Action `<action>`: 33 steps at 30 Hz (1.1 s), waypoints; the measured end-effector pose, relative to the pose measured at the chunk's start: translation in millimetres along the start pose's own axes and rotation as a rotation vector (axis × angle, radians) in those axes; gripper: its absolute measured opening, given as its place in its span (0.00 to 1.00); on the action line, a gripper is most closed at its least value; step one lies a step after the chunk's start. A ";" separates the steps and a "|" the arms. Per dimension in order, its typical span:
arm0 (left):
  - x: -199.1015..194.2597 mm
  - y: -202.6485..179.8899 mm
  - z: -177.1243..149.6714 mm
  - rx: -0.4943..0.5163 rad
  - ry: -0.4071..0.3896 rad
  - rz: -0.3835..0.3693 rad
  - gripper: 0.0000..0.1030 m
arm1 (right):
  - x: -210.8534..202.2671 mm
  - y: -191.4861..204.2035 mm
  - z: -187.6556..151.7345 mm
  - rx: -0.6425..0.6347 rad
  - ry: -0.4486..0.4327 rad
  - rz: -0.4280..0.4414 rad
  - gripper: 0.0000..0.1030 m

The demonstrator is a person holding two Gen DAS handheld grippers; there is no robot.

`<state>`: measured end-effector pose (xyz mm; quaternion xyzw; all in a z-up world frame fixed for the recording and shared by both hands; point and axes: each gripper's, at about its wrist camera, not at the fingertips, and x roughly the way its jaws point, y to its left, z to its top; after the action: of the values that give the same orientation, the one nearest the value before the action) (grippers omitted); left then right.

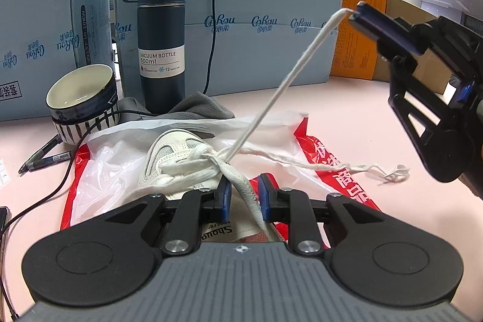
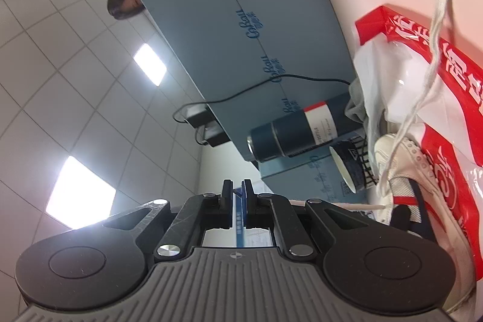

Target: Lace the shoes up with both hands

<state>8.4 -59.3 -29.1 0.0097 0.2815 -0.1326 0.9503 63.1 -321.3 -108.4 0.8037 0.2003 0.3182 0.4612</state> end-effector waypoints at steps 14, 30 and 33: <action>0.2 0.8 0.9 -0.005 0.007 -0.001 0.18 | 0.3 -0.2 2.1 0.048 -0.018 0.113 0.06; 0.8 -0.7 0.7 -0.009 0.009 0.012 0.18 | -4.3 18.5 8.1 0.040 -0.039 0.203 0.06; 0.8 -1.2 0.7 -0.010 0.008 0.016 0.18 | -7.5 22.5 10.6 0.036 -0.049 0.213 0.06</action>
<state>9.1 -60.7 -28.9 0.0077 0.2858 -0.1234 0.9503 65.8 -343.5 -95.3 0.8361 0.1079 0.3420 0.4150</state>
